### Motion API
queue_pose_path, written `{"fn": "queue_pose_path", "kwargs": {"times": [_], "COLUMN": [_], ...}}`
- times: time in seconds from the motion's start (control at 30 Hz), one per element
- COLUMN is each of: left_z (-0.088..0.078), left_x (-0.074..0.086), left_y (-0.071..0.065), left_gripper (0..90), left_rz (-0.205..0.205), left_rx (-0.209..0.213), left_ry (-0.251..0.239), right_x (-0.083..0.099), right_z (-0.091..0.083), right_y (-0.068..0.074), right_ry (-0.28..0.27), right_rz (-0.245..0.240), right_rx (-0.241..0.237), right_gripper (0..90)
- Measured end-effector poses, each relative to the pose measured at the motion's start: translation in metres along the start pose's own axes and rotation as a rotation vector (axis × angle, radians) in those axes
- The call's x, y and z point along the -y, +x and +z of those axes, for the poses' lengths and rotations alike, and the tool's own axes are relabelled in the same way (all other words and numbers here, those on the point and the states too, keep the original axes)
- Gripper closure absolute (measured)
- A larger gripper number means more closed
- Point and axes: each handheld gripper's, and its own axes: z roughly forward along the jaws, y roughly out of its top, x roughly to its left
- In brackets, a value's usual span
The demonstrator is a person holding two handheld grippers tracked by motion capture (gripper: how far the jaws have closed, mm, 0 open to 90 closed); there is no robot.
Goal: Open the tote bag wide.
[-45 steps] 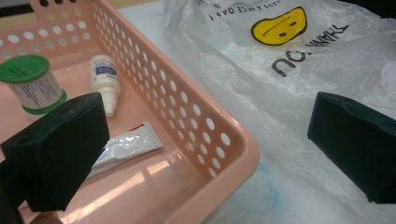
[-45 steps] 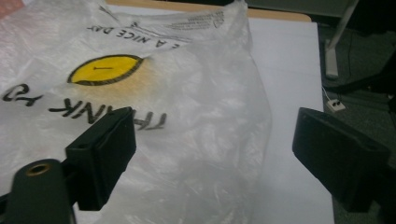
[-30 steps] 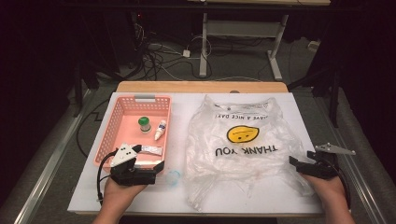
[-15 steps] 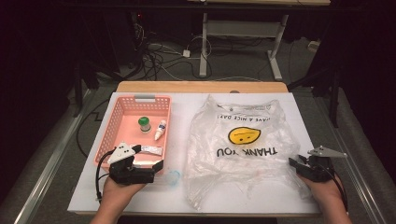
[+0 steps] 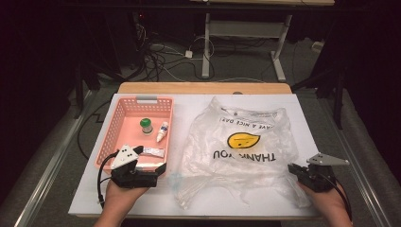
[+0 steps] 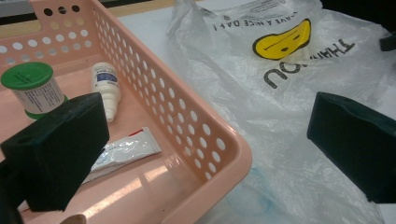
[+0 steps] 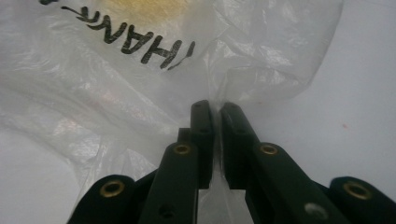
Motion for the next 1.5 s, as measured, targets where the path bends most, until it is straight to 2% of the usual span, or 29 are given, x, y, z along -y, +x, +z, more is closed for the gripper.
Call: {"fn": "queue_pose_path", "kwargs": {"times": [0.1,0.13,0.2,0.23,0.27,0.3,0.33,0.37,0.47,0.5,0.53,0.6,0.67,0.77,0.8,0.83,0.87,0.9,0.93,1.0,1.03,1.07,1.13,1.2,1.23,1.27,1.33,1.43,1.5], "left_z": [0.002,0.004,0.006,0.006,0.006,0.006,0.006,0.005,0.006,0.007,0.007,0.008,0.008,0.009,0.009,0.009,0.009,0.008,0.008,0.007,0.007,0.006,0.006,0.006,0.006,0.006,0.006,0.007,0.007], "left_x": [0.002,0.002,0.003,0.003,0.003,0.003,0.002,0.002,0.002,0.002,0.002,0.002,0.002,0.002,0.002,0.002,0.002,0.001,0.001,0.000,0.000,0.000,0.000,0.001,0.001,0.001,0.001,0.001,0.002], "left_y": [-0.001,-0.001,-0.001,-0.001,-0.001,-0.001,-0.001,-0.001,0.000,0.000,0.001,0.000,0.000,0.000,-0.001,-0.001,-0.001,-0.001,-0.001,-0.001,-0.001,-0.001,-0.001,-0.001,-0.001,-0.001,-0.001,0.000,0.000], "left_gripper": [0.0,0.0,0.0,0.0,0.0,0.0,0.0,0.0,0.0,0.0,0.0,0.0,0.0,0.0,0.0,0.0,0.0,0.0,0.0,0.0,0.0,0.0,0.0,0.0,0.0,0.0,0.0,0.0,0.0], "left_rz": [0.019,0.020,0.006,0.002,0.000,-0.001,-0.002,-0.007,-0.005,-0.008,-0.008,-0.008,-0.008,-0.008,-0.006,-0.006,-0.005,-0.004,-0.004,0.004,-0.002,-0.004,-0.005,-0.008,-0.010,-0.010,-0.007,-0.008,-0.011], "left_rx": [-0.009,-0.013,-0.008,-0.002,0.002,0.006,0.011,0.016,0.029,0.028,0.027,0.027,0.028,0.034,0.036,0.037,0.039,0.039,0.039,0.031,0.031,0.034,0.037,0.040,0.043,0.043,0.043,0.044,0.045], "left_ry": [-0.004,-0.003,0.005,0.007,0.007,0.004,-0.001,-0.015,-0.011,-0.010,-0.007,-0.007,-0.008,-0.009,-0.009,-0.009,-0.006,-0.007,-0.007,-0.008,-0.014,-0.016,-0.018,-0.017,-0.018,-0.018,-0.016,-0.014,-0.013], "right_x": [0.009,0.017,0.020,0.023,0.027,0.027,0.027,0.025,0.010,-0.002,-0.002,-0.022,-0.028,-0.047,-0.047,-0.055,-0.059,-0.063,-0.063,-0.071,-0.078,-0.078,-0.086,-0.087,-0.088,-0.088,-0.087,-0.086,-0.087], "right_z": [-0.009,-0.014,-0.017,-0.019,-0.027,-0.027,-0.032,-0.037,-0.054,-0.060,-0.060,-0.062,-0.060,-0.035,-0.035,-0.016,-0.006,0.003,0.003,0.022,0.040,0.040,0.065,0.072,0.083,0.083,0.100,0.108,0.117], "right_y": [0.009,0.017,0.021,0.026,0.030,0.030,0.031,0.031,0.027,0.022,0.022,0.013,0.008,-0.018,-0.018,-0.031,-0.037,-0.042,-0.042,-0.050,-0.060,-0.060,-0.078,-0.084,-0.093,-0.093,-0.100,-0.100,-0.095], "right_ry": [-0.011,-0.009,-0.008,-0.008,-0.034,-0.034,-0.045,-0.070,-0.167,-0.206,-0.206,-0.248,-0.259,-0.240,-0.240,-0.211,-0.200,-0.188,-0.188,-0.169,-0.160,-0.160,-0.120,-0.112,-0.103,-0.103,-0.052,-0.027,0.009], "right_rz": [-0.006,-0.004,-0.006,-0.008,-0.008,-0.008,-0.006,-0.010,-0.012,-0.013,-0.013,-0.019,-0.010,0.024,0.024,0.035,0.035,0.037,0.037,0.050,0.079,0.079,0.135,0.157,0.191,0.191,0.210,0.190,0.150], "right_rx": [-0.031,-0.068,-0.086,-0.098,-0.130,-0.130,-0.150,-0.143,-0.110,-0.092,-0.092,-0.062,-0.054,-0.032,-0.032,-0.029,-0.023,-0.023,-0.023,-0.021,-0.016,-0.016,-0.022,-0.028,-0.032,-0.032,-0.054,-0.061,-0.076], "right_gripper": [85.8,84.0,82.0,78.4,67.5,67.5,62.2,56.6,49.8,47.5,47.5,45.5,45.1,40.8,40.8,39.6,39.3,38.4,38.4,35.4,32.9,32.9,31.1,29.9,26.7,26.7,20.0,18.8,19.1]}}
